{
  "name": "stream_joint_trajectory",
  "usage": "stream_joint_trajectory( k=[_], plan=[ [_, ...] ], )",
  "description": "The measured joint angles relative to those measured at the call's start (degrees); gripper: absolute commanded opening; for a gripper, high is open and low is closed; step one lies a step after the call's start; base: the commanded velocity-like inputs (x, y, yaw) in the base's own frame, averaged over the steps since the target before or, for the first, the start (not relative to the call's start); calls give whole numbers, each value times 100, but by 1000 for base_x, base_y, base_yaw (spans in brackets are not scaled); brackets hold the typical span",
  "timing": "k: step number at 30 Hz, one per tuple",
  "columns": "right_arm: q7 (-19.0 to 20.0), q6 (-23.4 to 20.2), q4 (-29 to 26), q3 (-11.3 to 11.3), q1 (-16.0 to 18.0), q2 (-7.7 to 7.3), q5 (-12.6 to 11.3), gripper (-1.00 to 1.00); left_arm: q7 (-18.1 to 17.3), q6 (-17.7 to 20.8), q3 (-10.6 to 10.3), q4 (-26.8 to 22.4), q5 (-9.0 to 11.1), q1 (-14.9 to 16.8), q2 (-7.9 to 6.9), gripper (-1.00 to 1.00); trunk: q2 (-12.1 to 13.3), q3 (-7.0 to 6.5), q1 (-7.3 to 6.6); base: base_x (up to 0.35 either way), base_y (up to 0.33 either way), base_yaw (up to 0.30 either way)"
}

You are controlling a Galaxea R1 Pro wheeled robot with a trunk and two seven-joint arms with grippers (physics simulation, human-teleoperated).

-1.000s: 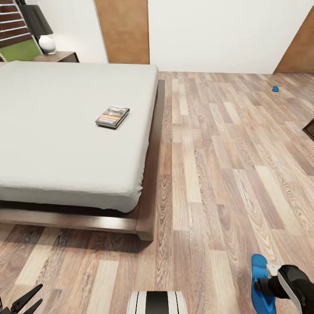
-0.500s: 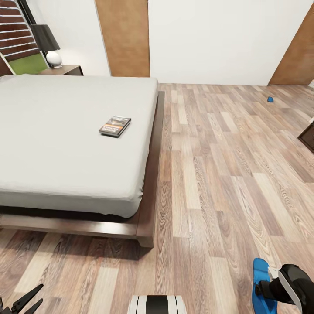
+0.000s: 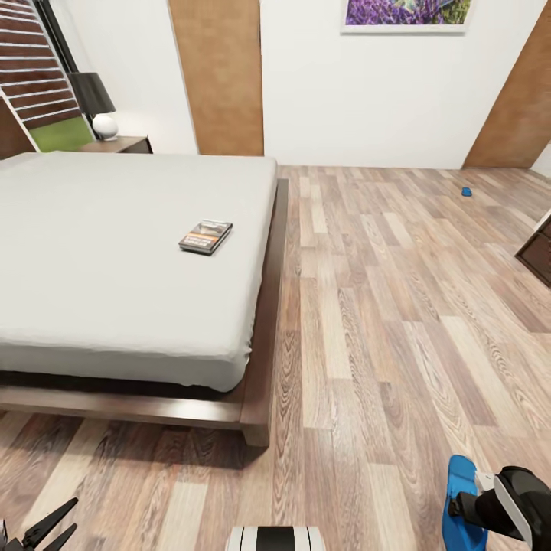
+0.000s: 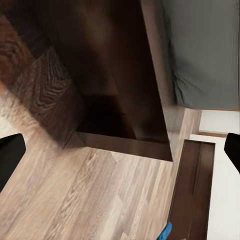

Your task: In the bedroom, move the book from the bed onto either nightstand, and place the two sandals side by side next to the bed.

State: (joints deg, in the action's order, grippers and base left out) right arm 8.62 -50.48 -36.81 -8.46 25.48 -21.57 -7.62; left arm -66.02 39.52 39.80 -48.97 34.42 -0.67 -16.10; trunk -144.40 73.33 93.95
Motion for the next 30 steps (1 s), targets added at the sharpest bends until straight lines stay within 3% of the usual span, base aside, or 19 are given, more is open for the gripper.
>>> stream_joint_trajectory(
  k=[8,13,30],
  plan=[
    [-18,22,4,-63,0,60,-11,-100,11,15,-1,10,-12,0,-28,100,11,-177,-21,0,0,0],
    [-27,23,6,-100,0,208,1,-100,15,23,-3,14,-12,0,-6,100,17,-288,-33,0,0,0],
    [-28,30,12,-91,0,264,5,-100,9,26,-3,14,-4,0,11,100,40,-665,-77,0,0,0]
  ],
)
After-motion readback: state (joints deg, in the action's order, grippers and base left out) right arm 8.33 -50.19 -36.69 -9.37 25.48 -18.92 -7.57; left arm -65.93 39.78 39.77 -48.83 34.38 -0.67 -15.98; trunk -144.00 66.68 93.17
